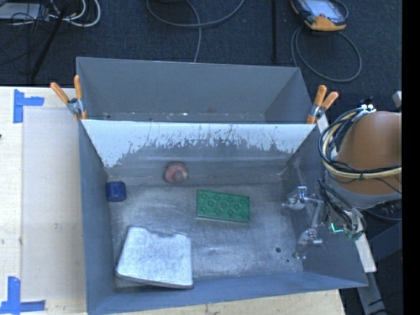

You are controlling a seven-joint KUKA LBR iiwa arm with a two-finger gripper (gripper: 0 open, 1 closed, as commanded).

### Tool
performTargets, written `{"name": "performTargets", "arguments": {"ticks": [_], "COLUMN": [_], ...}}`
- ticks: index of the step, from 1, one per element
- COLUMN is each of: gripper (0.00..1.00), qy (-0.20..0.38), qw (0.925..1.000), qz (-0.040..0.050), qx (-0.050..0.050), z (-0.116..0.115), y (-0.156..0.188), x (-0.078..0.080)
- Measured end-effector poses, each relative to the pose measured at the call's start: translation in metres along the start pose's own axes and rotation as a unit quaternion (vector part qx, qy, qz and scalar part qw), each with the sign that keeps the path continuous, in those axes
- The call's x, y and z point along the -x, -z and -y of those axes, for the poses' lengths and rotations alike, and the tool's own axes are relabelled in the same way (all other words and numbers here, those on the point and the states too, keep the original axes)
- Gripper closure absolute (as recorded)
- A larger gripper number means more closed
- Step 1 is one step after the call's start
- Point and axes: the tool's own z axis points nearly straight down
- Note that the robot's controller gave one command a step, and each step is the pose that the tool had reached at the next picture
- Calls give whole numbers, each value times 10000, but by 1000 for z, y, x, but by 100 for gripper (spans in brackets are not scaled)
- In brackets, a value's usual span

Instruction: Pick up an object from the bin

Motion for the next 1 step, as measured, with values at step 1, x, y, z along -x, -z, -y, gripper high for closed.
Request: {"name": "performTargets", "arguments": {"ticks": [1], "gripper": [0], "qy": [-458], "qw": [9989], "qz": [73], "qx": [2], "z": [-54], "y": [-87], "x": [76]}}
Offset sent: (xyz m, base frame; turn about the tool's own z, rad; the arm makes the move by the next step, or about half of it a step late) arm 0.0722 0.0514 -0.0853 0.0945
